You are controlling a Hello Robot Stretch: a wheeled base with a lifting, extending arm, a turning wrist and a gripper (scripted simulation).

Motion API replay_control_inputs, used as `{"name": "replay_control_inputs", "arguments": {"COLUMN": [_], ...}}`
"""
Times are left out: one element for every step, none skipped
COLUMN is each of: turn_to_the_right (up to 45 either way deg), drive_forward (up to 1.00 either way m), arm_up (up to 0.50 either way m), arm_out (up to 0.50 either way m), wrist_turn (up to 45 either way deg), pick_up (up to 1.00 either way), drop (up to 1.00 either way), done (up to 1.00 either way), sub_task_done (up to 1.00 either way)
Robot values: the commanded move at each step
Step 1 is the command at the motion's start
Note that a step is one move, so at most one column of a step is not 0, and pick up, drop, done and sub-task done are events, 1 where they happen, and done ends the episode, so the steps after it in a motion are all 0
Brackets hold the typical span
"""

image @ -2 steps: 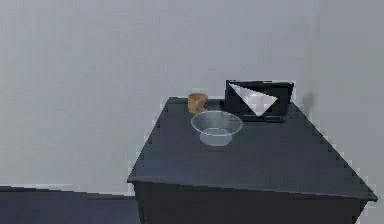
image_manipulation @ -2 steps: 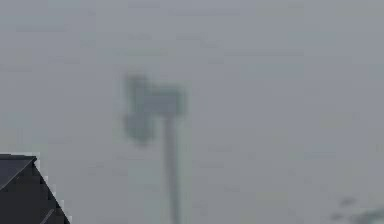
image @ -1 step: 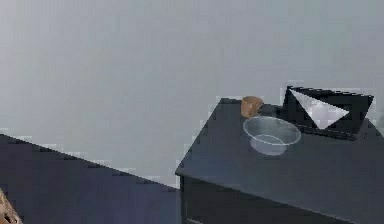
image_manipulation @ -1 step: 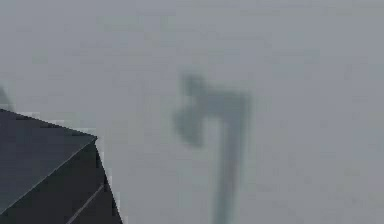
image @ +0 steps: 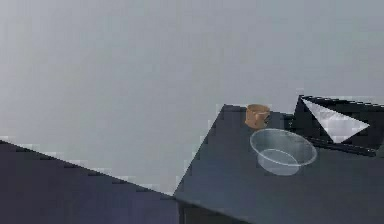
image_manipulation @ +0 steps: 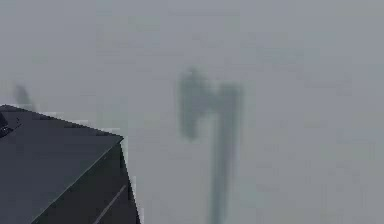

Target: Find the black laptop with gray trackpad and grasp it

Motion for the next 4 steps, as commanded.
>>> {"name": "replay_control_inputs", "arguments": {"turn_to_the_right": [-45.0,45.0,45.0,18.0], "drive_forward": [0.00,0.00,0.00,0.00], "arm_up": [0.00,0.00,0.00,0.00], "arm_out": [0.00,0.00,0.00,0.00], "wrist_turn": [0.0,0.0,0.0,0.0], "pick_up": [0.00,0.00,0.00,0.00], "drop": [0.00,0.00,0.00,0.00], "done": [0.00,0.00,0.00,0.00], "sub_task_done": [0.00,0.00,0.00,0.00]}}
